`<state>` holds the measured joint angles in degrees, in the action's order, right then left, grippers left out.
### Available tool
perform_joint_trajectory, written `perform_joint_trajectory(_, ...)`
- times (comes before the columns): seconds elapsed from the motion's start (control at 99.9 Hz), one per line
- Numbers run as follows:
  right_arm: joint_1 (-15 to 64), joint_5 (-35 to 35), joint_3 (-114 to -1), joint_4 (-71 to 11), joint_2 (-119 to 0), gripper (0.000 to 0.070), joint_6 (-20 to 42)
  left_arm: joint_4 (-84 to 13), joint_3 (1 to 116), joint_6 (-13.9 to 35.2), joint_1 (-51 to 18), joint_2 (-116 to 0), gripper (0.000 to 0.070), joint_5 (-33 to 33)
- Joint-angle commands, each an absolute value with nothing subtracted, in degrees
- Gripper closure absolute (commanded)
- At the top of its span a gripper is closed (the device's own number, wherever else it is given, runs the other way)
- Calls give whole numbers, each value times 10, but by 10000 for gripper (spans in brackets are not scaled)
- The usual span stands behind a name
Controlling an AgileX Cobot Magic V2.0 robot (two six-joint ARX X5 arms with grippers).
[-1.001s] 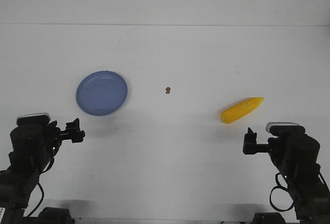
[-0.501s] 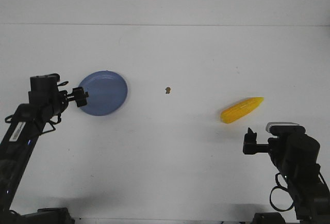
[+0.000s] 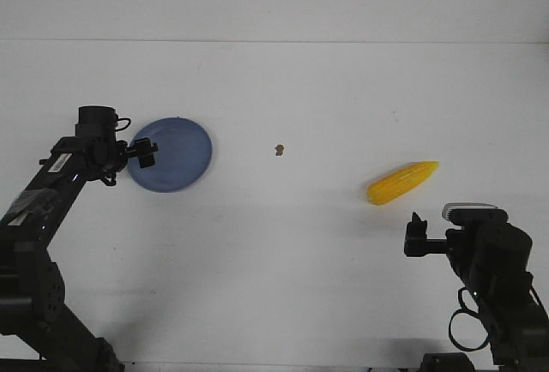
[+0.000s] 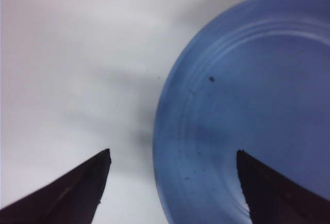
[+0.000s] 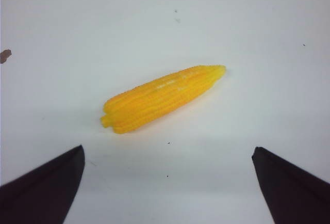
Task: Place corn on plate with both arms
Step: 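Lower the left gripper onto the near rim of the blue plate, then push the blue plate with the left gripper toward the table center, nearer the robot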
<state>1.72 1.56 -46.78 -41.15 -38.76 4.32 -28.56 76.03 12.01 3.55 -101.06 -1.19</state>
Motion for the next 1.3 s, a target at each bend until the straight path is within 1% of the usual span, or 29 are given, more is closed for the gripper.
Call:
perform_joint_trajectory(0.0,17,17,-477,-408,-389,2,47,-282,773,121,37,-1028,194,-11)
perform_joint_trajectory(0.39,17,17,-477,-408,-390,2,47,-269,773,121,37,-1045,201,-10)
perform_joint_trajectory(0.521,17,17,-477,-408,-390,2,47,-269,773,121,37,-1063,201,7)
perform_joint_trajectory(0.671,17,17,-477,-408,-389,2,47,-274,773,121,37,-1079,206,11)
perform_joint_trajectory(0.701,17,17,-477,-408,-389,2,47,-273,773,121,37,-1079,224,11)
perform_joint_trajectory(0.741,17,17,-477,-408,-389,2,47,-270,773,121,37,-1079,302,11)
perform_joint_trajectory(0.771,17,17,-477,-408,-389,2,47,-269,773,121,37,-1079,391,11)
perform_joint_trajectory(0.781,17,17,-477,-408,-389,2,47,-269,773,121,37,-1079,407,11)
perform_joint_trajectory(0.791,17,17,-477,-408,-389,2,47,-269,773,121,37,-1078,461,11)
perform_joint_trajectory(0.831,17,17,-477,-408,-389,2,47,-269,773,121,37,-1078,596,11)
perform_joint_trajectory(0.851,17,17,-477,-408,-389,2,47,-269,773,121,37,-1078,653,11)
perform_joint_trajectory(0.871,17,17,-477,-408,-389,2,47,-269,773,121,37,-1078,695,11)
perform_joint_trajectory(0.991,17,17,-477,-408,-389,2,47,-269,773,121,37,-1074,695,11)
perform_joint_trajectory(1.061,17,17,-477,-408,-389,2,47,-270,773,121,37,-1065,695,22)
perform_joint_trajectory(1.131,17,17,-477,-408,-389,2,47,-270,773,121,37,-1050,695,53)
perform_joint_trajectory(1.292,17,17,-477,-408,-389,2,47,-278,773,128,30,-995,695,146)
